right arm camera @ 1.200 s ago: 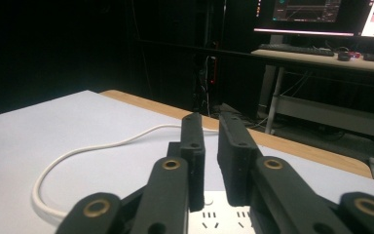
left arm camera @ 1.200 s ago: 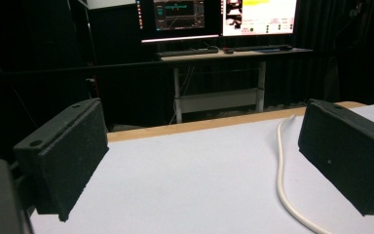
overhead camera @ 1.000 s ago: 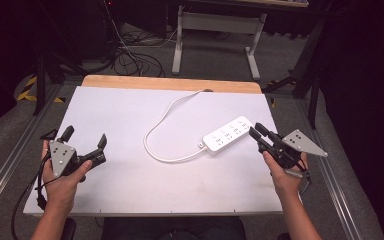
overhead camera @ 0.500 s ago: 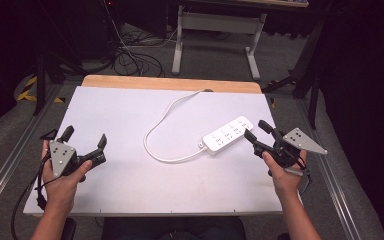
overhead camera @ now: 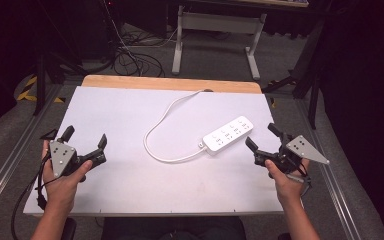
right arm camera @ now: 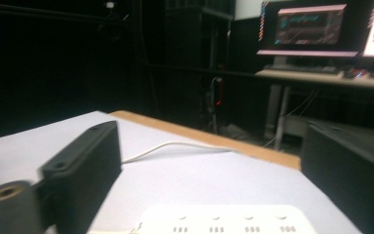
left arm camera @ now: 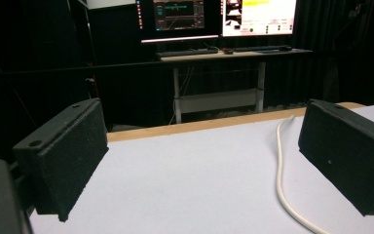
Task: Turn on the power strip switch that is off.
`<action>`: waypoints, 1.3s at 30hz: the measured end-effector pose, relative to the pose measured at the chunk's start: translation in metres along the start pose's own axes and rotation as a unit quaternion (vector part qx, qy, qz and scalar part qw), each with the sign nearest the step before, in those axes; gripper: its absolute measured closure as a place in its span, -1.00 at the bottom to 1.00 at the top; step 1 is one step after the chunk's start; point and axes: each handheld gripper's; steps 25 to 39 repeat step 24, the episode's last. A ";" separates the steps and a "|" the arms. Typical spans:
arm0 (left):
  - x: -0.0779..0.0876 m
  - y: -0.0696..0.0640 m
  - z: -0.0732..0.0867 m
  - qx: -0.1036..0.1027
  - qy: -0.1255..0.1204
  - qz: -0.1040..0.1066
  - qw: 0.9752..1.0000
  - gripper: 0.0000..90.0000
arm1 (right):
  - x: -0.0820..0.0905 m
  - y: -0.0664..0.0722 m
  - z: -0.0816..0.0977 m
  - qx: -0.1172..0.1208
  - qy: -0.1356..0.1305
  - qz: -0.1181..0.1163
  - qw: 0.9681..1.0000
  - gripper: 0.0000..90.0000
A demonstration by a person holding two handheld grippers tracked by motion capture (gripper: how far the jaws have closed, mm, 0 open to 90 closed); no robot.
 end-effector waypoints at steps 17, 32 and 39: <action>0.000 0.000 0.000 -0.001 0.001 0.000 1.000 -0.91 | -0.004 -0.002 0.006 0.000 -0.035 0.015 0.999 -0.95; 0.000 0.001 0.000 0.000 0.001 -0.001 1.000 -0.91 | -0.005 -0.002 0.007 0.003 -0.033 0.017 0.999 -0.95; 0.000 0.001 0.000 0.000 0.001 -0.001 1.000 -0.91 | -0.005 -0.002 0.007 0.003 -0.033 0.017 0.999 -0.95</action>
Point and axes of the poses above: each handheld gripper's, and its own axes: x roughly backward along the jaws, z roughly out of its underside, y roughly to its left, and after that the axes turned 13 degrees about z, right-handed
